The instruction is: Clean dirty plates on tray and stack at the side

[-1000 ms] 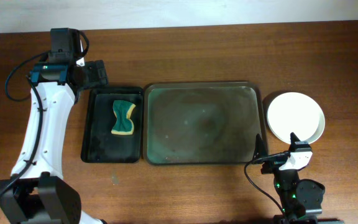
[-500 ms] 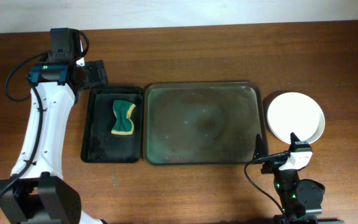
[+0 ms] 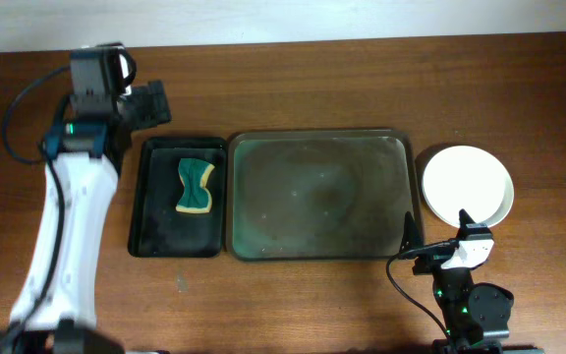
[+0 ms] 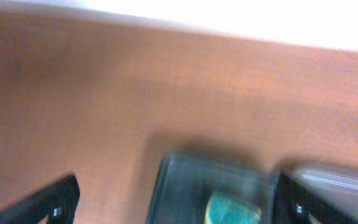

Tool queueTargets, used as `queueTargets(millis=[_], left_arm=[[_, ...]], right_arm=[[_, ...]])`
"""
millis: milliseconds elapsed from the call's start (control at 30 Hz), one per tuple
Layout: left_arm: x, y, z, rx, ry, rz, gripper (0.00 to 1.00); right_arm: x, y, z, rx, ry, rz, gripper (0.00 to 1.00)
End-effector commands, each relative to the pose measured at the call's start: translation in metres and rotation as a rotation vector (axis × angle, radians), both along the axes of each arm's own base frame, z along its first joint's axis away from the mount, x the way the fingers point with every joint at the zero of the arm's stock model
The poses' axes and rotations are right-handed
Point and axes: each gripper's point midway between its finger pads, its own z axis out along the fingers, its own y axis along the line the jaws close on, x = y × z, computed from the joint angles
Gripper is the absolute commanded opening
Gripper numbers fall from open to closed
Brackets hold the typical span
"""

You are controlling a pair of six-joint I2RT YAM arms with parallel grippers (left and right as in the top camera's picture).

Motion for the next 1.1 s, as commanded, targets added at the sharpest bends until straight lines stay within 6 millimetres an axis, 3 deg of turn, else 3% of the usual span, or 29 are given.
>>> queueTargets(millis=[0,133,300,467,600,800,933,1067], left_arm=[[-0.021,-0.029,0.031,0.088,-0.19,-0.243,0.99],[-0.064,-0.031,0.032,0.126,-0.395,-0.264,1.0],[-0.131,-0.027,0.003,0.146,-0.534,-0.246,0.99],[-0.174,-0.024,-0.024,0.195,-0.608,-0.248,1.0],[-0.19,-0.024,-0.048,0.244,-0.651,-0.26,0.99],[-0.2,-0.025,-0.085,0.317,-0.632,-0.293,1.0],[-0.205,-0.023,-0.098,0.328,-0.583,-0.296,0.99],[-0.207,-0.022,-0.097,0.329,-0.588,-0.292,0.99]], right_arm=[[0.0,0.0,-0.002,0.002,0.001,-0.003,0.98],[0.0,0.0,-0.002,0.003,0.001,-0.003,0.98],[0.0,0.0,-0.002,0.002,0.001,-0.003,0.98],[0.0,0.0,-0.002,0.002,0.001,-0.003,0.98],[0.0,0.0,-0.002,0.002,0.001,-0.003,0.98],[0.0,0.0,-0.002,0.002,0.001,-0.003,0.98],[0.0,0.0,-0.002,0.002,0.001,-0.003,0.98],[0.0,0.0,-0.002,0.002,0.001,-0.003,0.98]])
